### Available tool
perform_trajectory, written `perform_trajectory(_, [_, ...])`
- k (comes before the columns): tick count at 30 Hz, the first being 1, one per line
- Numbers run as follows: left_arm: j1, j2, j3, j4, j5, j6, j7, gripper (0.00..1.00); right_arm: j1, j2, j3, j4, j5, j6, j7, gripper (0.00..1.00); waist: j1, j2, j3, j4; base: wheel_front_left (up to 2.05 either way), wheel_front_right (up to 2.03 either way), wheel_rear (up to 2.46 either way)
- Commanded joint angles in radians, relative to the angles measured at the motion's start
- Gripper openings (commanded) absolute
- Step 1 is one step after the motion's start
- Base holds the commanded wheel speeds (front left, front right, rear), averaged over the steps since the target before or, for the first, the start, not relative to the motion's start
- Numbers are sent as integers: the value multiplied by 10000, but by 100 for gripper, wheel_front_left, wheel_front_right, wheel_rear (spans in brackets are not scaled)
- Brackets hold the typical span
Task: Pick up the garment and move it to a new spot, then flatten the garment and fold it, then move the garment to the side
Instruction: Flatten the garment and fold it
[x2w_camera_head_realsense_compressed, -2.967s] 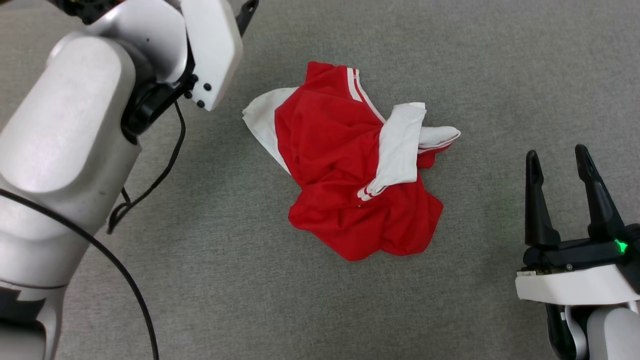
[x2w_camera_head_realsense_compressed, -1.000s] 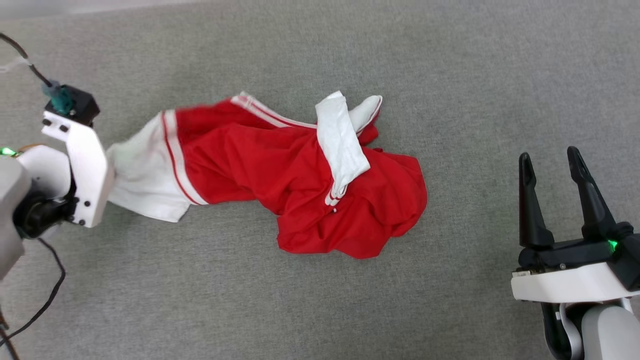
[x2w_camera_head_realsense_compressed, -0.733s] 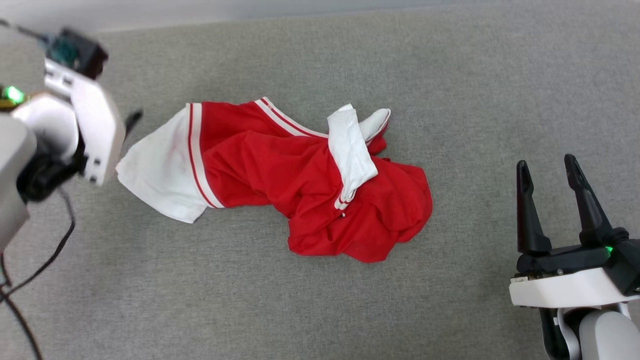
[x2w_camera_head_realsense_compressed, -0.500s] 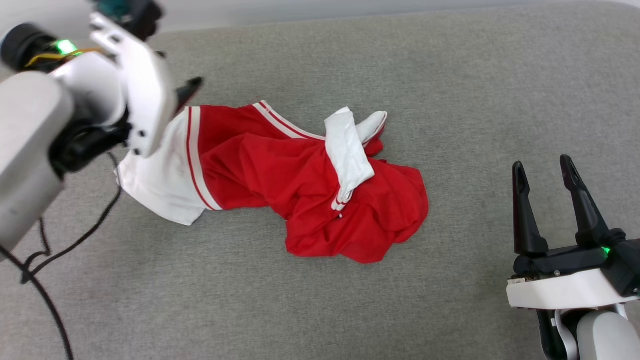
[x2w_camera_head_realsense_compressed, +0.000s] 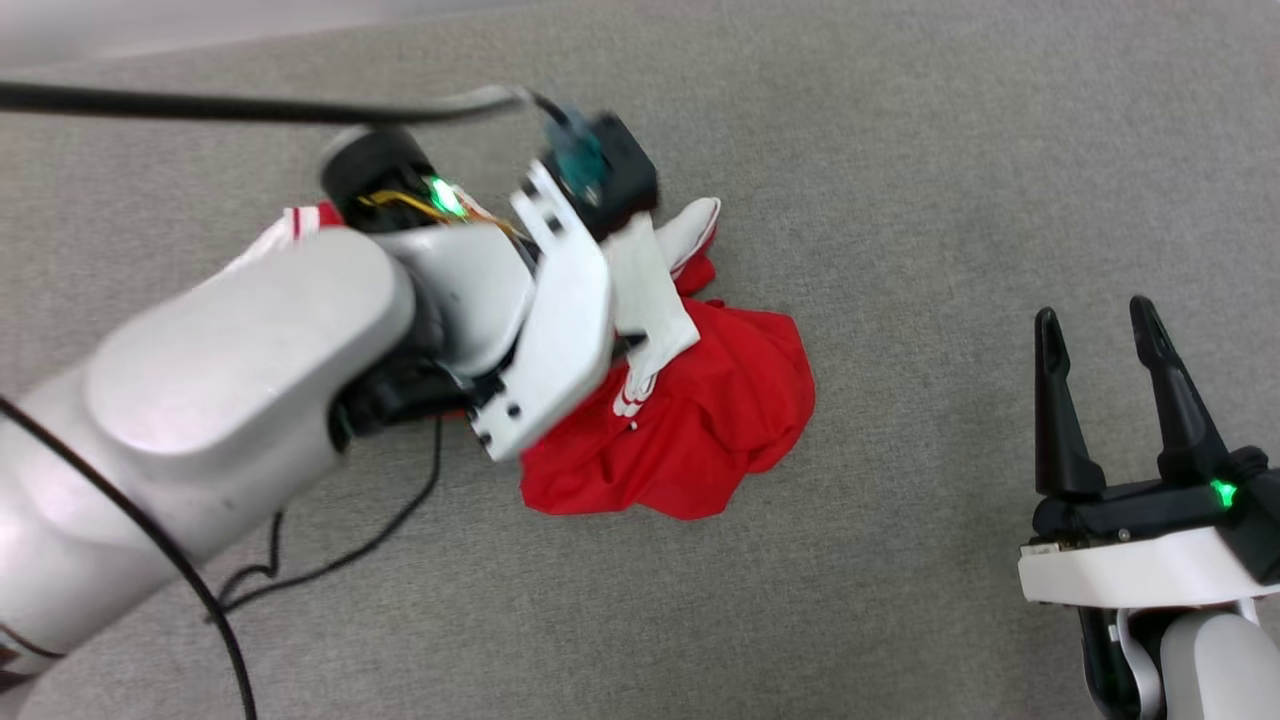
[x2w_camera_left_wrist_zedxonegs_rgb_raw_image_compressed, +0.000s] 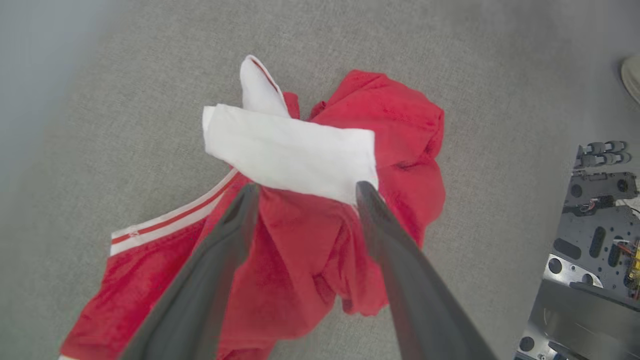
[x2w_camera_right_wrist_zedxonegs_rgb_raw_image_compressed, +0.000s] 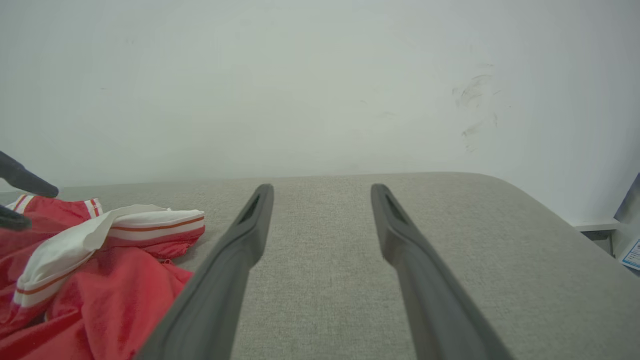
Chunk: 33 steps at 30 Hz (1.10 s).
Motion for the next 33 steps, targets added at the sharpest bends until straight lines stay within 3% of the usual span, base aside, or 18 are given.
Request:
perform_trajectory(1, [154,-101,-75,25,106,-65,110,100,-151,13,26,-54,52,-7,-20,100,0,0,151,-99,0,0,0])
perform_trajectory(12, [1154,-1032,-363,1037,720,-288,509,100,-460,13,127,-69,219,-7,-20,100,0,0,761,-434,0,0,0])
perform_trajectory(13, [1176,-1058,-372,1081,815,-289,441,45,-463,13,114,-69,219,-7,-20,100,0,0,750,-447,0,0,0])
perform_trajectory(14, [1138,-1076,-375,1074,882,-284,314,10,-453,13,110,-57,218,-7,-20,100,0,0,727,-459,0,0,0])
perform_trajectory(15, [1090,-1071,-376,1060,883,-288,232,0,-427,13,96,-39,208,-7,-20,100,0,0,684,-458,0,0,0])
perform_trajectory(25, [102,-1131,22,576,1043,-296,-1662,0,-177,13,294,43,227,-7,-20,100,0,0,117,-359,0,0,0])
perform_trajectory(33, [317,-2773,-279,1258,1897,-296,-2481,0,-298,13,131,-58,247,-7,-20,100,0,0,433,-717,0,0,0])
